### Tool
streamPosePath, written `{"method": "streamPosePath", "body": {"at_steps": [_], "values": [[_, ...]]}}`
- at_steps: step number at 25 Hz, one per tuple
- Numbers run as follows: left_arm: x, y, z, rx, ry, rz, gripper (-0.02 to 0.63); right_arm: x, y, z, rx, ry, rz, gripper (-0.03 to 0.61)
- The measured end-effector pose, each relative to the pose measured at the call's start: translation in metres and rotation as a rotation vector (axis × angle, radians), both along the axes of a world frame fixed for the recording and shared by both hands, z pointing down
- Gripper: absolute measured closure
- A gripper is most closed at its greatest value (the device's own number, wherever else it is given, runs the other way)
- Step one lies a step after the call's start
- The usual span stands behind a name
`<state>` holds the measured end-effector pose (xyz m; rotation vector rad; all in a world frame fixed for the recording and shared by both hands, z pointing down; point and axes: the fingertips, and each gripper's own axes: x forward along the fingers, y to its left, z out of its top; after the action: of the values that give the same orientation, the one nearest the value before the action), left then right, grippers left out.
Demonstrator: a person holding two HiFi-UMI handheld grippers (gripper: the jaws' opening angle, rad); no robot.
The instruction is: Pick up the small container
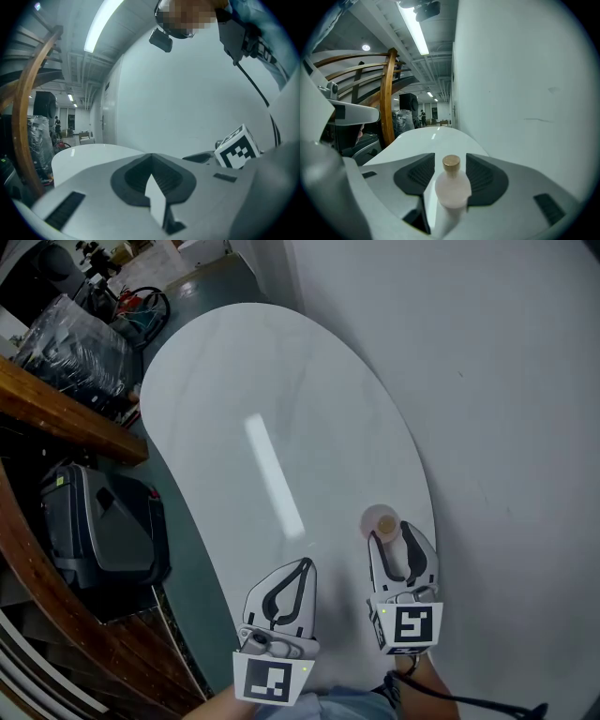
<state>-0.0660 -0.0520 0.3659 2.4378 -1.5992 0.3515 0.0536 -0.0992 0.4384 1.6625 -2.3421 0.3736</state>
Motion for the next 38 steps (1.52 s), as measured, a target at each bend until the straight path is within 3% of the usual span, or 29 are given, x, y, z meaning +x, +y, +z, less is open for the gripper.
{"method": "streamPosePath", "body": {"at_steps": [15,26,31,38], "values": [[-0.013,-0.005,0.029,-0.101,-0.011,-0.036,0.613,-0.006,-0.020,0.021,-0.037,0.027,-0.028,0.380],[-0.021,-0.009,0.030,-0.102,-0.018,-0.052,0.614,-0.008,-0.025,0.023,-0.033,0.036,-0.025,0.395],[-0.022,-0.009,0.028,-0.094,-0.026,-0.048,0.613,-0.010,-0.027,0.020,-0.017,0.081,-0.020,0.461],[-0.025,-0.008,0.018,-0.068,-0.026,-0.055,0.614,-0.008,-0.023,0.020,-0.040,0.085,-0.006,0.469]]}}
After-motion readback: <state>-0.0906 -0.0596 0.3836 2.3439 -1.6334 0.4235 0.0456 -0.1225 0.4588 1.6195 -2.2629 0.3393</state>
